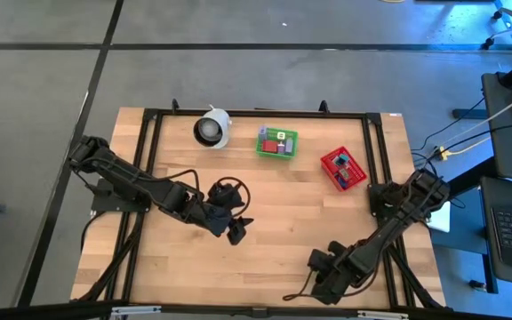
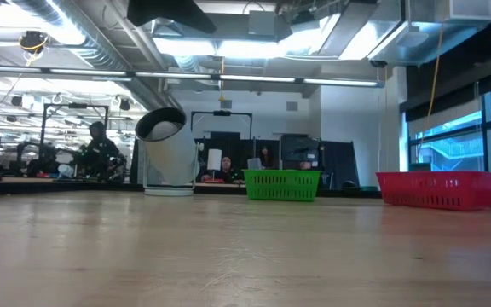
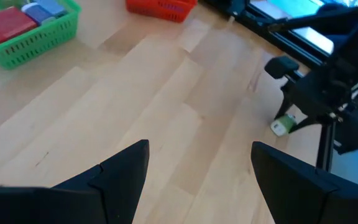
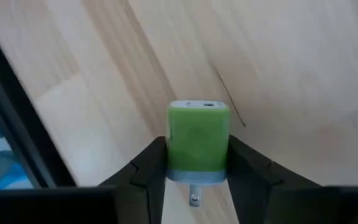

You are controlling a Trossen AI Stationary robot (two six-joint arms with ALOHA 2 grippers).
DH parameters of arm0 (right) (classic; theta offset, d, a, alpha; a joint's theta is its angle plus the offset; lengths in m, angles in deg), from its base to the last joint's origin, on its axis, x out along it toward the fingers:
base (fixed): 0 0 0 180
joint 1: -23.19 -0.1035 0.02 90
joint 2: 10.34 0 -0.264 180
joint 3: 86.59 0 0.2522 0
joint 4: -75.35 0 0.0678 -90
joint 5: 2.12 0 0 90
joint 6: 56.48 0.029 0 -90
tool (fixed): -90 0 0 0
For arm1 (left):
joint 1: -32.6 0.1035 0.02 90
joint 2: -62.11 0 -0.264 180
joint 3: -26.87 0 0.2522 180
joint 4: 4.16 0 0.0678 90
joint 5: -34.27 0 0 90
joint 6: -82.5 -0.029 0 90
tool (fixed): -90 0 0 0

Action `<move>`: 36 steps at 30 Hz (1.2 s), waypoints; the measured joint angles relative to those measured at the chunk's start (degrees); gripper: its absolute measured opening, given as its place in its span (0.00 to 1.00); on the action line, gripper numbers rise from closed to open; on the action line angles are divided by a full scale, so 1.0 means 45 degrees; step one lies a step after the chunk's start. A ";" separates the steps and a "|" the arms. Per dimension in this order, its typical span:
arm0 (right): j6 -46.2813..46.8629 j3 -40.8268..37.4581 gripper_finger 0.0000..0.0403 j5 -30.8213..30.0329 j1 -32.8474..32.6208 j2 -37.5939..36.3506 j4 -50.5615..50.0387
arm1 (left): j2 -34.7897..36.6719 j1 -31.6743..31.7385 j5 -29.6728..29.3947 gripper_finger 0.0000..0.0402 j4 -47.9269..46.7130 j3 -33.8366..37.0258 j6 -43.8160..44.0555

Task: Pick & Place Office items
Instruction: Put the green charger adapter into the green bin

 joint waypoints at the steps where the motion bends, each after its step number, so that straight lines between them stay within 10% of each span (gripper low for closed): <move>1: 0.0129 0.0000 0.32 -0.0145 -0.0013 0.0000 -0.0015 | -0.0005 0.0025 -0.0071 0.69 -0.0005 0.0000 0.0105; 10: 0.0603 0.0000 0.32 -0.2259 0.0142 -0.0245 -0.0096 | -0.0003 0.0092 -0.0900 0.69 0.0011 0.0000 0.0519; 18: -0.0587 0.0000 0.35 -0.7360 0.1460 -0.2019 -0.0182 | 0.0000 0.0097 -0.2344 0.69 0.0097 0.0000 0.0517; 36: -1.3229 0.0010 0.35 -0.8839 0.3572 -0.8586 0.5728 | 0.0000 0.0097 -0.3615 0.69 0.1109 0.0000 0.0481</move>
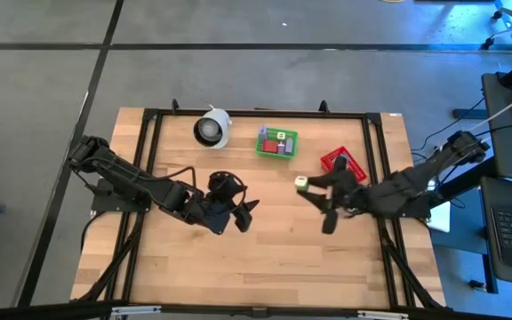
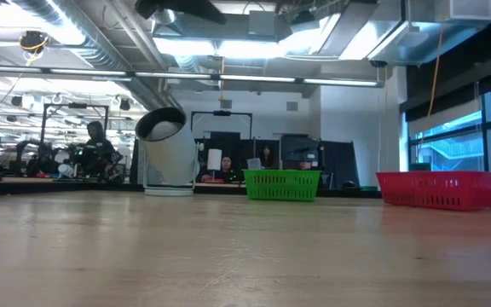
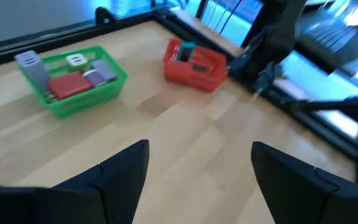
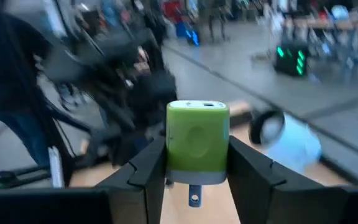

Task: Pick & Place Office items
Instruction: Put the green charger adapter into the green bin

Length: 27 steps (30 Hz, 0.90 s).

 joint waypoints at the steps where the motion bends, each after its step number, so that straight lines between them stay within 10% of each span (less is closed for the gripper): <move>1: -0.0531 0.0000 0.35 0.0153 0.0000 -0.0241 0.0317 | 0.0000 0.0000 0.0000 0.69 0.0261 0.0000 0.0002; 12: -0.4099 0.0005 0.35 0.2414 0.0052 -0.1211 0.2535 | 0.0000 0.0000 0.0003 0.69 0.0626 0.0000 -0.0667; 27: -0.3343 0.0005 0.35 0.3837 0.3184 -0.1260 0.0666 | 0.0628 0.1487 0.1968 0.69 0.0880 0.0015 -0.1461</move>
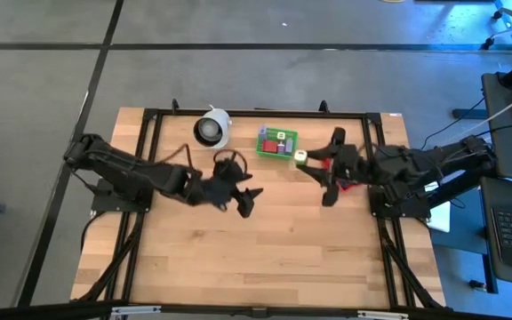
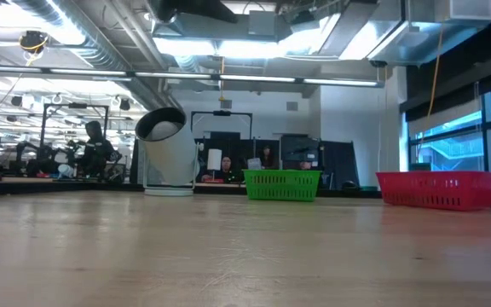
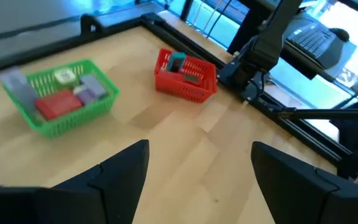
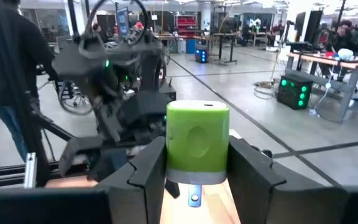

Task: Pick & Place Office items
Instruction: Put the green charger adapter into the green bin

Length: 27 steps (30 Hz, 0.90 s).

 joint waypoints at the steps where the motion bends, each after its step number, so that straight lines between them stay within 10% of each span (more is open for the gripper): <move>1: 0.0088 0.0000 0.35 0.0354 0.0378 0.0000 -0.0043 | 0.0153 0.0256 0.0317 0.69 0.0015 0.0000 -0.0439; 15: 0.0130 0.0000 0.37 0.3503 0.5905 0.0582 -0.0407 | 0.3286 0.5519 0.3177 0.69 -0.1461 0.0000 -0.7002; 27: 0.1733 -0.0005 0.37 0.4457 0.8771 0.4253 -0.0398 | 0.5035 0.8685 0.4510 0.69 -0.1960 -0.0005 -0.9812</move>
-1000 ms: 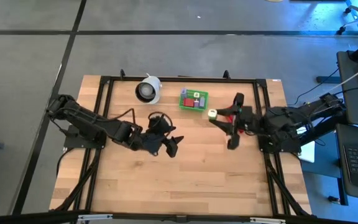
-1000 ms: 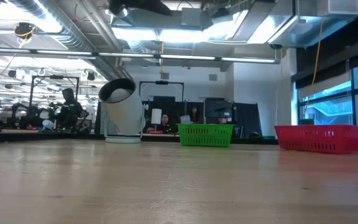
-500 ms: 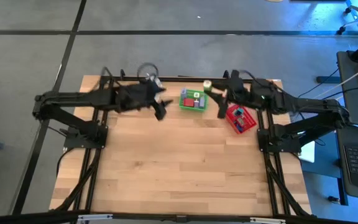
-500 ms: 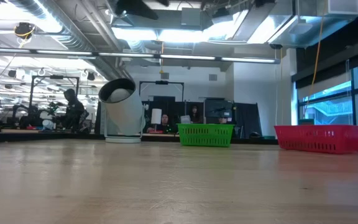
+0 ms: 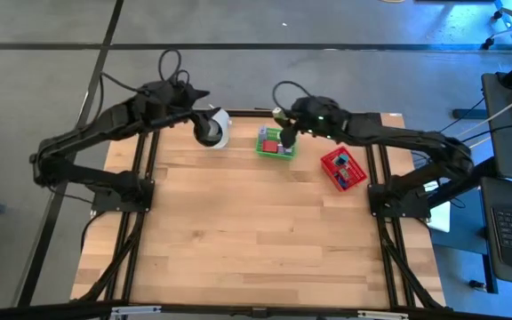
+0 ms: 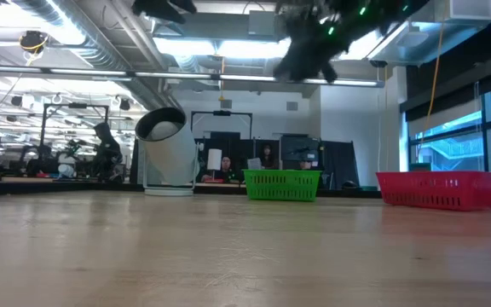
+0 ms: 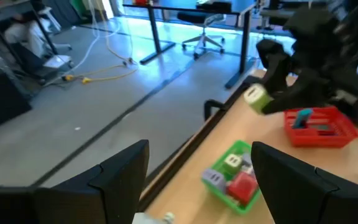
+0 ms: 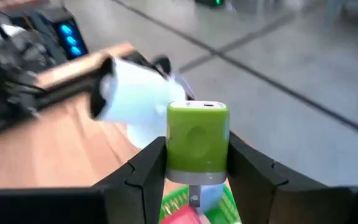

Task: Pick & Place Office items
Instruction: Put the green charger adapter into the green bin

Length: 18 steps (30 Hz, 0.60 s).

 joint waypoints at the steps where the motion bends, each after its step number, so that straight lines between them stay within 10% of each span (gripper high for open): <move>1: 0.0192 0.0000 0.37 0.0003 0.0141 0.0345 0.0008 | 0.0052 0.0121 0.0002 0.69 -0.0076 0.0000 -0.0163; 18: 0.1126 0.0000 0.37 0.2260 0.1524 0.4281 0.0224 | 0.0165 0.1022 0.0073 0.69 -0.0749 0.0000 -0.0226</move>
